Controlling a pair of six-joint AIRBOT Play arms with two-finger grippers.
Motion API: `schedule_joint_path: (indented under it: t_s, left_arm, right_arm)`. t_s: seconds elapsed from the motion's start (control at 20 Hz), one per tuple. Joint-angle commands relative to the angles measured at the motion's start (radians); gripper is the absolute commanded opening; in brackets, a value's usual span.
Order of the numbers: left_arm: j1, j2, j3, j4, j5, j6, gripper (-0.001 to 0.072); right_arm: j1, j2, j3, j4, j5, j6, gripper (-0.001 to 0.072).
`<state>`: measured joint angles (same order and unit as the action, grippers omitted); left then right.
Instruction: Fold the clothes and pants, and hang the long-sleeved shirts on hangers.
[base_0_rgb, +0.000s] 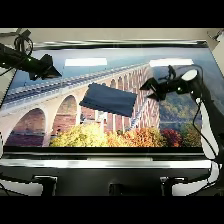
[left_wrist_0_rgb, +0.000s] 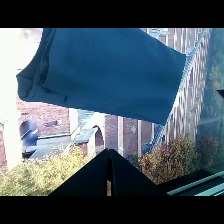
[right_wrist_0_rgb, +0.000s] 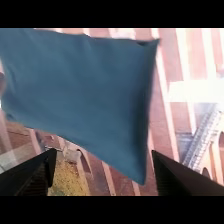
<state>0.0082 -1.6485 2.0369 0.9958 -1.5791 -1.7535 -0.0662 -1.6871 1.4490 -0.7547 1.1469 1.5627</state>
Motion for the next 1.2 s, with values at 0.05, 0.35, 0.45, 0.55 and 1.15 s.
schedule_joint_path:
  t_s: [0.05,0.35,0.45,0.55,1.15]
  left_arm:
    - [-0.004,0.000,-0.003,0.000,0.000,0.000,0.0016]
    - [-0.010,-0.002,-0.028,0.000,0.001,0.000,0.0016]
    - [-0.010,-0.002,-0.028,0.000,0.001,0.000,0.0016]
    - [-0.010,-0.002,-0.028,0.000,0.001,0.000,0.0016]
    - [-0.010,-0.003,-0.028,0.000,0.001,0.001,0.0016]
  right_arm:
    - [-0.018,-0.002,-0.194,0.168,-0.108,-0.139,0.0689]
    - [0.079,-0.075,-0.209,0.239,-0.207,-0.195,0.0682]
    - [0.104,-0.092,-0.209,0.261,-0.237,-0.196,0.0672]
    - [0.124,-0.111,-0.209,0.270,-0.259,-0.195,0.0668]
    - [0.162,-0.084,-0.175,0.372,-0.370,-0.258,0.0032]
